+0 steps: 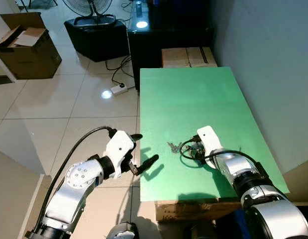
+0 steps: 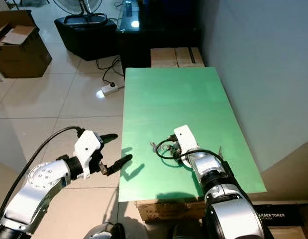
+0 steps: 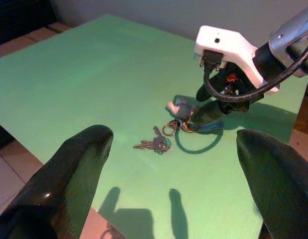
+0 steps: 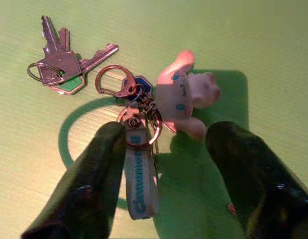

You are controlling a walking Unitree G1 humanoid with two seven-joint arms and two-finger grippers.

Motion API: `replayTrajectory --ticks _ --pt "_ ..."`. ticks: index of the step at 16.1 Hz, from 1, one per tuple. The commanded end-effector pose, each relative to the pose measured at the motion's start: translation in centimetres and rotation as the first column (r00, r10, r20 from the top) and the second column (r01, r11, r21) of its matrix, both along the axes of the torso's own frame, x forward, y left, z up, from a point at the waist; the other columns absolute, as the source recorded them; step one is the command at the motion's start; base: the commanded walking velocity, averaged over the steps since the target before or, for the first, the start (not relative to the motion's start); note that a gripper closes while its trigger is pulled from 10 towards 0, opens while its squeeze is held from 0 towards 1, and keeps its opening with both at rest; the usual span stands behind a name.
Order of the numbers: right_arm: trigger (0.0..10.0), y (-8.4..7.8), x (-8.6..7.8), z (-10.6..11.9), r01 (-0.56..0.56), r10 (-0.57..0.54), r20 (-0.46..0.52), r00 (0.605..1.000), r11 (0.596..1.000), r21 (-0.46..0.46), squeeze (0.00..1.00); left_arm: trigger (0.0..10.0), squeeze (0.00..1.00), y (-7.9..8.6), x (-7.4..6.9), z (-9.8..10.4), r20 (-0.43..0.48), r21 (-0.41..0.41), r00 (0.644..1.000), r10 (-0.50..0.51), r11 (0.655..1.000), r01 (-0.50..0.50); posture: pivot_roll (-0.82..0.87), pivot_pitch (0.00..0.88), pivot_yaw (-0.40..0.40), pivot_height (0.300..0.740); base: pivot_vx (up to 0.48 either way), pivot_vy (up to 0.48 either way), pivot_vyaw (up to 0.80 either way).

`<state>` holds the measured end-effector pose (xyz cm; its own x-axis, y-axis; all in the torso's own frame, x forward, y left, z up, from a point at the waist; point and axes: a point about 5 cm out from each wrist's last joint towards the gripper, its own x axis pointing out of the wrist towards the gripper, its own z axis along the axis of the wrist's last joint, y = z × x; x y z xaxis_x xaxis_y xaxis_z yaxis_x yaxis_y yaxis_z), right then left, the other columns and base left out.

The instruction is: Hang keys on a hook

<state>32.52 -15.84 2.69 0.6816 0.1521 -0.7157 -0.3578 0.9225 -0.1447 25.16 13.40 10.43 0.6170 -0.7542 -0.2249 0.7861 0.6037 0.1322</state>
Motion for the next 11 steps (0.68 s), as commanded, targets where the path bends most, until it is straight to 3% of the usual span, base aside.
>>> replayTrajectory --ticks 1,2,3,8,11 --pt "10.0 -0.1 0.4 0.4 0.018 -0.018 0.021 1.000 1.000 0.000 1.00 10.0 0.00 0.0 -0.3 0.3 0.006 0.009 1.000 -0.019 1.000 0.019 0.01 0.149 0.043 0.740 0.000 0.000 0.00" --pt "10.0 -0.2 0.6 0.5 0.035 -0.035 0.037 0.999 0.999 -0.007 0.09 10.0 0.00 0.0 -0.2 0.4 0.007 0.013 1.000 -0.016 1.000 0.016 0.02 0.153 0.047 0.740 0.000 0.000 0.00" --pt "10.0 -0.4 0.8 0.6 0.041 -0.040 0.047 0.998 0.999 -0.011 0.00 10.0 0.00 0.0 -0.2 0.6 0.007 0.015 1.000 -0.015 1.000 0.015 0.02 0.157 0.048 0.740 0.000 0.000 0.00" --pt "10.0 0.0 0.4 -0.1 0.081 -0.083 0.023 0.996 0.995 0.057 0.00 10.0 0.00 -0.1 -0.7 0.7 0.003 0.028 1.000 -0.004 1.000 0.003 0.07 0.202 0.047 0.740 0.000 0.000 0.00" --pt "10.0 0.5 0.9 0.4 0.104 -0.109 0.063 0.992 0.992 0.078 0.00 10.0 0.00 0.5 -1.4 0.9 0.003 0.038 1.000 0.015 0.999 -0.015 0.10 0.219 0.055 0.740 0.000 0.000 0.00"
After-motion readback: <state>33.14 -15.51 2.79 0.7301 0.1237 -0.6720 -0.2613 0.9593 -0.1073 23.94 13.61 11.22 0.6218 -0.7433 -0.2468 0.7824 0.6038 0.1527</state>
